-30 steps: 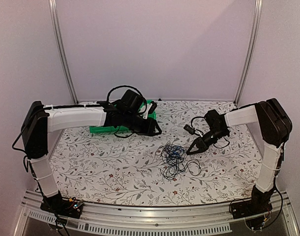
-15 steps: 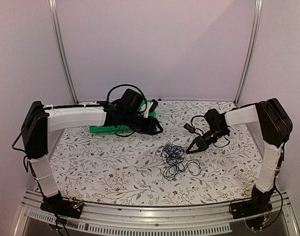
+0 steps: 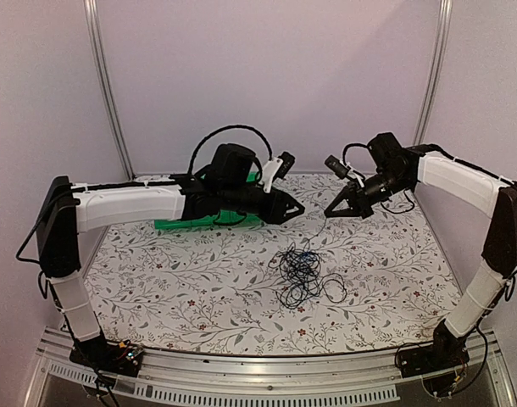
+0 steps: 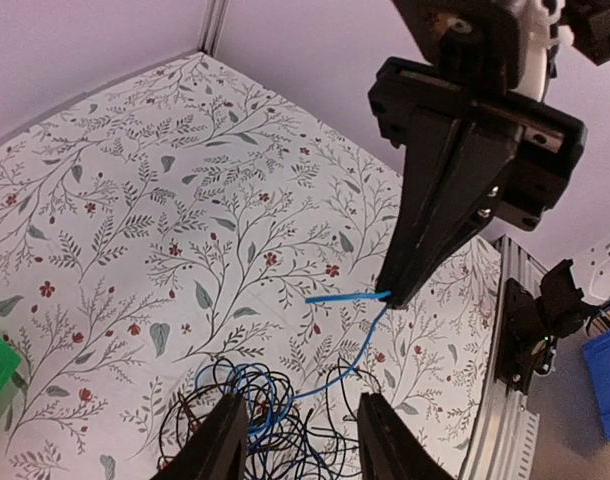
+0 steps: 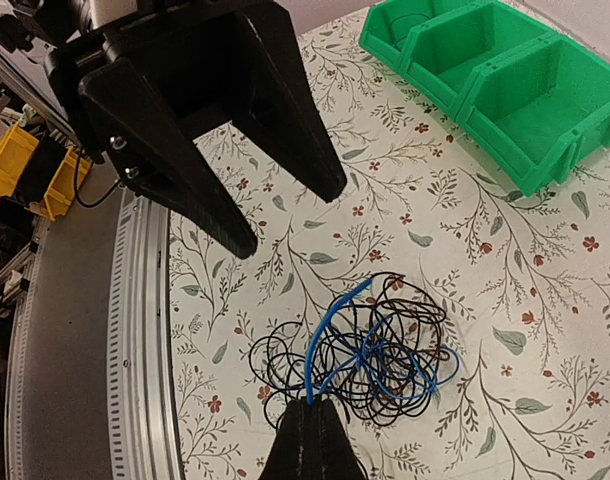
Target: Untangle the cables
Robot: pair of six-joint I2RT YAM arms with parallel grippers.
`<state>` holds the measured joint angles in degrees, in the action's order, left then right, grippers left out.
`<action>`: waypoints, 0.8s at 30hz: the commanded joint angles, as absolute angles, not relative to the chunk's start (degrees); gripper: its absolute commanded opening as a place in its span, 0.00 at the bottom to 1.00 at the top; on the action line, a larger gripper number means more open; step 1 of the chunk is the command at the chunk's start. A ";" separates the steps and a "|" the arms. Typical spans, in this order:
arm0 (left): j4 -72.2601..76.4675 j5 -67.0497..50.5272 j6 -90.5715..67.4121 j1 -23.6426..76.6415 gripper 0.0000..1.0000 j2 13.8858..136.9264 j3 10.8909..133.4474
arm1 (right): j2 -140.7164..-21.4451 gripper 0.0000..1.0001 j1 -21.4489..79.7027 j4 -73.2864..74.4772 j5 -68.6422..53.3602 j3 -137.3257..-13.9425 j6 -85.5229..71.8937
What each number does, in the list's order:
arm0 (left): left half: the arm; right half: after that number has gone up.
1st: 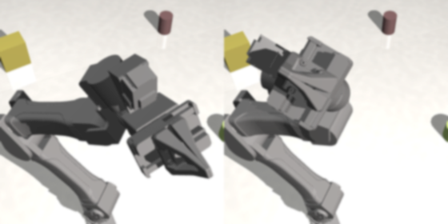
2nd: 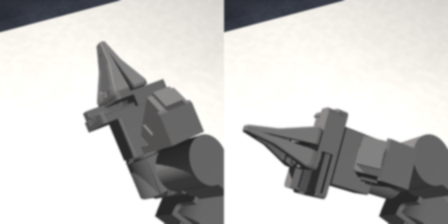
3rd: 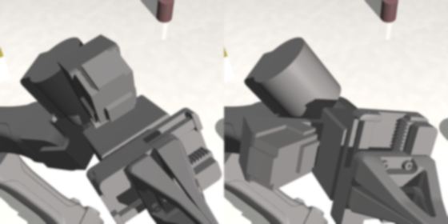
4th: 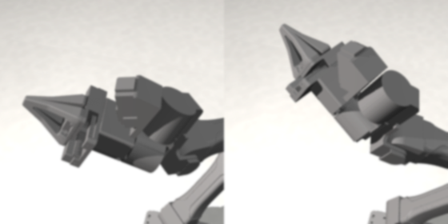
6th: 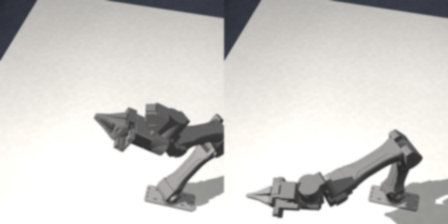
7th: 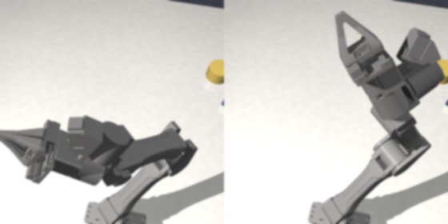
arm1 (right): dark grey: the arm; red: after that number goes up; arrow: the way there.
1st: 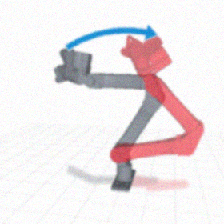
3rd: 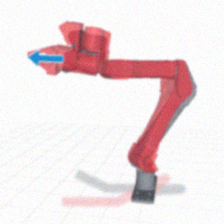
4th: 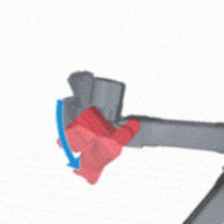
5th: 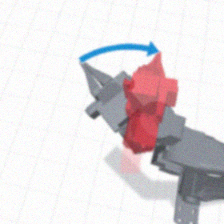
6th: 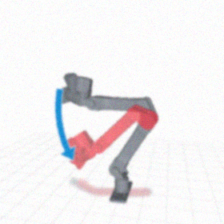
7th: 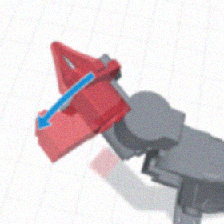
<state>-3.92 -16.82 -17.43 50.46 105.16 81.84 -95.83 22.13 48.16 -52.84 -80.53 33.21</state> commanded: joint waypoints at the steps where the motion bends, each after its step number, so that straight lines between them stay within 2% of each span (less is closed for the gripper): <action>1: 1.39 -22.93 -13.15 52.09 0.41 107.50 87.11 | -95.28 0.00 22.58 52.70 -54.72 -85.49 35.08; 9: 1.66 -25.41 -11.76 54.56 0.40 114.44 95.43 | -97.17 0.00 22.59 50.64 -56.64 -91.55 30.19; 18: 4.19 -23.40 -13.74 54.77 0.26 115.60 95.02 | -95.92 0.00 22.59 49.29 -60.74 -93.43 26.43; 20: 4.30 -24.26 -14.08 54.89 0.28 115.58 94.82 | -95.48 0.00 22.59 48.76 -60.37 -93.34 25.99; 24: 5.10 -24.19 -13.30 54.87 0.41 113.33 92.20 | -95.27 0.00 22.21 48.67 -59.54 -93.25 25.58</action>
